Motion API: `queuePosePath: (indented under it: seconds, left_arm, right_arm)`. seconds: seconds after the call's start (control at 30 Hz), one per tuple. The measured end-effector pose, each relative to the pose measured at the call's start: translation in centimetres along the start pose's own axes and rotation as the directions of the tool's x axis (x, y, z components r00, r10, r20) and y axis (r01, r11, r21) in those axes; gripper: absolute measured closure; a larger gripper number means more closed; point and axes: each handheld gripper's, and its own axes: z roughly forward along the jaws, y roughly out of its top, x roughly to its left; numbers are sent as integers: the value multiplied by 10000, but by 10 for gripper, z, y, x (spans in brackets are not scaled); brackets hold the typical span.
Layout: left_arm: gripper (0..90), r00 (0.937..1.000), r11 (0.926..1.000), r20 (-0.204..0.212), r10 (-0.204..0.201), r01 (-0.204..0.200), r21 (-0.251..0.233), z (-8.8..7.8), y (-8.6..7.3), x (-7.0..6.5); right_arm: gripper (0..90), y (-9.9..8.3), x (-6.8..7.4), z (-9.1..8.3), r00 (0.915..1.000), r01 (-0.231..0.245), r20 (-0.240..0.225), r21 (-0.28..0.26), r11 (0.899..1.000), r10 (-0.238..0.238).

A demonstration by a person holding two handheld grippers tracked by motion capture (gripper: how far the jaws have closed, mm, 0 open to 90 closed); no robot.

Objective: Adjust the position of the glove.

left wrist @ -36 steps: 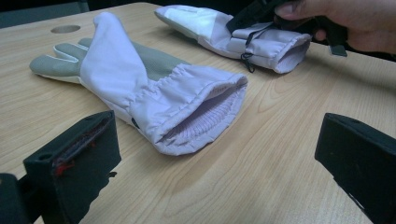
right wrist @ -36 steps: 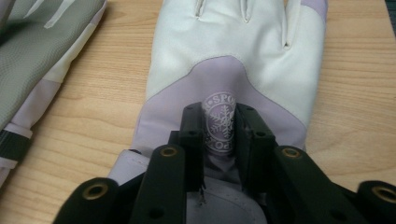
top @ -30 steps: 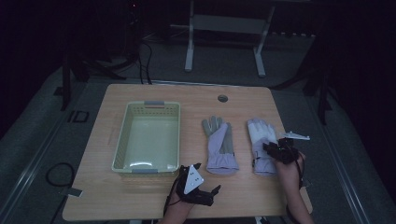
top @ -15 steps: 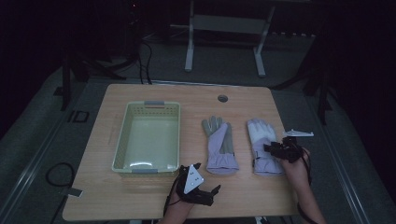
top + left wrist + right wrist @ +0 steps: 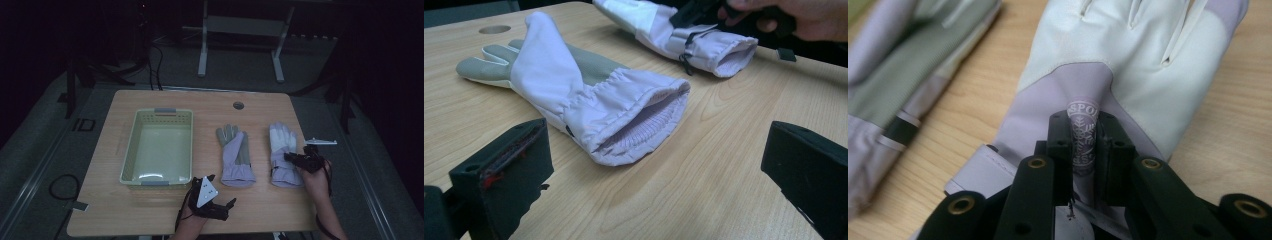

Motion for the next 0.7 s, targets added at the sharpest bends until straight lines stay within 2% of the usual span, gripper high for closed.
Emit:
queuePosePath:
  seconds: [0.17,0.33,0.5,0.7]
  left_arm:
    - [2,10000,10000,-9,5,-5,-1,0,0,0]
    - [2,10000,10000,-21,-15,15,4,0,0,0]
    - [2,10000,10000,-39,3,-3,-24,0,0,0]
    - [2,10000,10000,-50,26,-27,-28,0,0,-1]
  right_arm:
    - [802,12,7,-18,9998,-2,-208,-359,9994,-5]
    - [803,31,20,-43,9997,106,-229,-776,9969,-124]
    - [804,52,38,-63,9987,460,-177,-1155,9922,-484]
    - [803,71,62,-77,9976,545,-327,-1561,9862,-603]
